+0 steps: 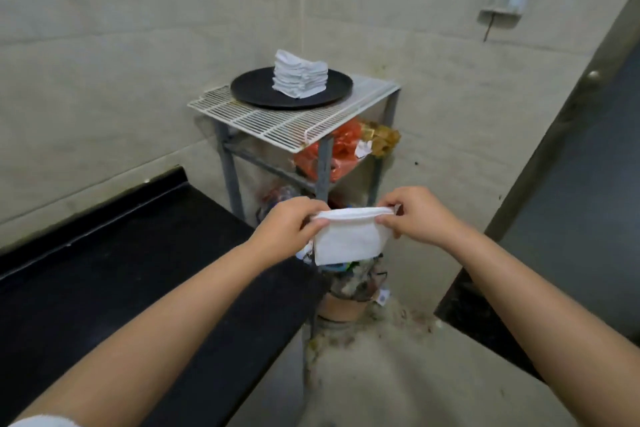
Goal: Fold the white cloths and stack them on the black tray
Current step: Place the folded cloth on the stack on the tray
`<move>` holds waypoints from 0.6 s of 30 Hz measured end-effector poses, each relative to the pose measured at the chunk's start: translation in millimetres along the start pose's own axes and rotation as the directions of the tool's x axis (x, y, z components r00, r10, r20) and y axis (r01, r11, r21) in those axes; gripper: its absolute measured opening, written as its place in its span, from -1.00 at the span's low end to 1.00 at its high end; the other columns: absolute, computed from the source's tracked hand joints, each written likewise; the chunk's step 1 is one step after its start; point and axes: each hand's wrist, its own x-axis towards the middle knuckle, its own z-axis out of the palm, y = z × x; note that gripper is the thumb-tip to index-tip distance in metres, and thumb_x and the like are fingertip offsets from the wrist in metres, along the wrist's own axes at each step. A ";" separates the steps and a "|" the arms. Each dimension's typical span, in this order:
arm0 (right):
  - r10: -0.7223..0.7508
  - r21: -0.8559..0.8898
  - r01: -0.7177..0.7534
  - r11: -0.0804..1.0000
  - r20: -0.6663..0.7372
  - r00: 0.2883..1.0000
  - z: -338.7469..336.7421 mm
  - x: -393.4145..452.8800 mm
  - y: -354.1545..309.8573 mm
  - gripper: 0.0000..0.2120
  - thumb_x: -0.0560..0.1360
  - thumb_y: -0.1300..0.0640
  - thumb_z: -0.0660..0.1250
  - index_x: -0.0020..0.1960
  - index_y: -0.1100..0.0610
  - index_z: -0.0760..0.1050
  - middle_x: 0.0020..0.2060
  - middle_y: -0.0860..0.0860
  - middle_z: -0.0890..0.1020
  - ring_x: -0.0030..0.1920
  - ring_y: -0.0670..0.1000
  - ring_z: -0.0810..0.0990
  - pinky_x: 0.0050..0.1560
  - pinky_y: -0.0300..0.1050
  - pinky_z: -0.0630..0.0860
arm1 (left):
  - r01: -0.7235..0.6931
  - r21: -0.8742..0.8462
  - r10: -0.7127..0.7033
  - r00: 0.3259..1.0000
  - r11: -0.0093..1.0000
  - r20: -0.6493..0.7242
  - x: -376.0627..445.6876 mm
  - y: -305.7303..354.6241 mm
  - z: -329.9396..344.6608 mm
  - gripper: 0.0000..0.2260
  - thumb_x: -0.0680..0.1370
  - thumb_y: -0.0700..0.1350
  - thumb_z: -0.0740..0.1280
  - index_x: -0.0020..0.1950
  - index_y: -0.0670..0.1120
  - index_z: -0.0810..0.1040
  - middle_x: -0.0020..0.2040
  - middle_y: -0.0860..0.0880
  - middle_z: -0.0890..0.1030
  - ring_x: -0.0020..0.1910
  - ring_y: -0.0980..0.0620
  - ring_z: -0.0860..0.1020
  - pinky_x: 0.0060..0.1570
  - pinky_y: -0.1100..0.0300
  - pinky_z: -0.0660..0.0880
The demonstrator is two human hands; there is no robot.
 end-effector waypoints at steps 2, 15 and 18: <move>-0.012 0.052 0.014 0.999 -0.032 0.999 -29.5 51.1 14.2 -0.88 0.46 0.30 0.29 -0.18 0.11 0.50 -0.48 -0.11 0.46 -0.57 -0.34 0.48 -0.48 -0.48 0.39 | 0.022 -0.030 -0.024 0.998 0.999 -0.063 57.1 -9.6 -9.0 -0.78 0.55 -0.15 0.26 0.10 -0.22 0.59 -0.08 -0.04 0.57 -0.23 0.16 0.46 -0.13 0.34 0.28; -0.290 0.104 0.315 0.943 -0.199 0.936 -160.0 357.4 52.6 -0.90 0.45 0.30 0.26 -0.11 0.23 0.55 -0.11 0.17 0.60 -0.06 0.12 0.54 -0.21 -0.12 0.28 | 0.320 0.002 -0.274 0.815 0.948 -0.511 330.6 -69.8 -87.4 -0.81 0.54 -0.21 0.30 0.12 -0.20 0.57 0.06 -0.11 0.56 0.01 -0.03 0.55 0.04 0.23 0.42; -0.401 0.082 0.431 0.899 -0.244 0.883 -163.1 435.9 61.7 -0.84 0.43 0.35 0.25 -0.03 0.31 0.54 0.03 0.23 0.58 0.08 0.17 0.51 -0.17 -0.15 0.23 | 0.379 0.096 -0.253 0.765 0.921 -0.592 381.5 -94.5 -93.3 -0.81 0.53 -0.28 0.30 0.12 -0.27 0.56 0.10 -0.17 0.52 -0.01 -0.06 0.51 -0.04 0.40 0.31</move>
